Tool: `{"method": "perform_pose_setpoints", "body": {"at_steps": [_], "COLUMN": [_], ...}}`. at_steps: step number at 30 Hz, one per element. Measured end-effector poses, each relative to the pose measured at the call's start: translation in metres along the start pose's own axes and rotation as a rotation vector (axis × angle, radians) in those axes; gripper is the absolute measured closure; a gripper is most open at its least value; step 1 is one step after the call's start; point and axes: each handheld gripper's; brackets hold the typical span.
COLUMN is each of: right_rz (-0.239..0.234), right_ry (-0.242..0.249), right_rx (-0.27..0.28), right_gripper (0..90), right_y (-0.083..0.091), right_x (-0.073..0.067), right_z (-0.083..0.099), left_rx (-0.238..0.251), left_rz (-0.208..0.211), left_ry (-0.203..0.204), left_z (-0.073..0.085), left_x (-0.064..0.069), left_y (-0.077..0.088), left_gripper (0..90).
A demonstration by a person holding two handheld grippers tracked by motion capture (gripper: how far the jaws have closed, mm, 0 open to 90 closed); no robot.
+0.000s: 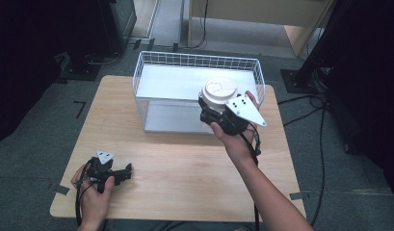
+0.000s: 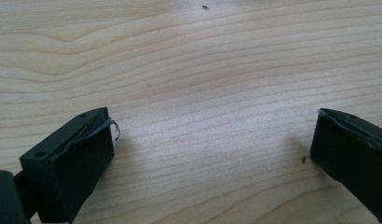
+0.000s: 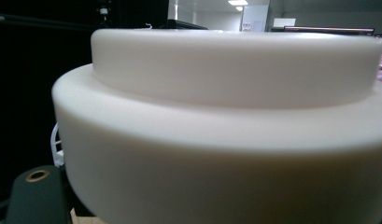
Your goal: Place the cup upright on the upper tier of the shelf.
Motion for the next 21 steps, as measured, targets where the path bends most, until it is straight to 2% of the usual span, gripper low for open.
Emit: {"method": "perform_pose_setpoints", "body": {"at_steps": [9, 15, 21], "right_rz": [0.025, 0.037, 0.044], "right_ry": [-0.017, 0.0, -0.008], "right_rx": [0.004, 0.001, 0.003], "right_gripper": [15.5, 15.5, 15.5], "right_y": [-0.021, -0.035, -0.045], "right_x": [0.002, 0.0, 0.002], "right_z": [-0.017, -0.025, -0.031], "left_rx": [0.0, 0.0, 0.0], "left_rz": [0.0, 0.0, 0.0], "left_ry": [0.0, 0.0, 0.0], "left_z": [0.0, 0.0, 0.0], "left_x": [0.0, 0.0, 0.0], "left_y": [0.0, 0.0, 0.0], "left_gripper": [0.0, 0.0, 0.0]}}
Point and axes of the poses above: each handheld gripper's, and its own axes: y roughly backward along the jaws, z roughly out of its underside, x roughly to its right, and after that the axes turned 6 degrees about y, right-handed
